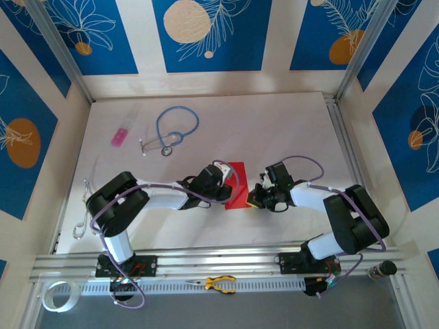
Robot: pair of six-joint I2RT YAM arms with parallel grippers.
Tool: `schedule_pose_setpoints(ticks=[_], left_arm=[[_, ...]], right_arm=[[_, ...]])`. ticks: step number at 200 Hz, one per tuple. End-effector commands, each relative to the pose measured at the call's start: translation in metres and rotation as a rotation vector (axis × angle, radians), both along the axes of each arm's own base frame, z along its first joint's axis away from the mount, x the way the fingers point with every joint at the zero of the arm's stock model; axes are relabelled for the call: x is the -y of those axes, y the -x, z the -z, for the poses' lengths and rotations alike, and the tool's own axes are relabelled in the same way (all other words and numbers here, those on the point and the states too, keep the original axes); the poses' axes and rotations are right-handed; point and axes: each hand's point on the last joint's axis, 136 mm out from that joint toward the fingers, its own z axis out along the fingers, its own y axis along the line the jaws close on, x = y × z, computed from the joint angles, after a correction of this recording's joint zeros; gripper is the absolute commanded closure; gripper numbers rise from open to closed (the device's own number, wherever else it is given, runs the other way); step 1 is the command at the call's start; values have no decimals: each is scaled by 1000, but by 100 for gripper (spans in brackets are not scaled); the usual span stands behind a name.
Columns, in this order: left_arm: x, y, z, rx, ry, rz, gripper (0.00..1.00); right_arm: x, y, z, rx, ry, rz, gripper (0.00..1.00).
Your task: Fold a paper plane with a square sheet of paper (pick it up from the middle)
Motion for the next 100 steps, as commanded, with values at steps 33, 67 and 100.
schedule_pose_setpoints(ticks=[33,67,100], left_arm=[[-10,-10,2,46,-66,-7,100],[-9,-13,3,49,-63,-18,100],[-10,-17,3,60,-64,-36,100]], right_arm=[[14,17,16,-92,70,15,100],[14,17,16,-93,70,13,100],[14,17,16,-92,71,12,100]])
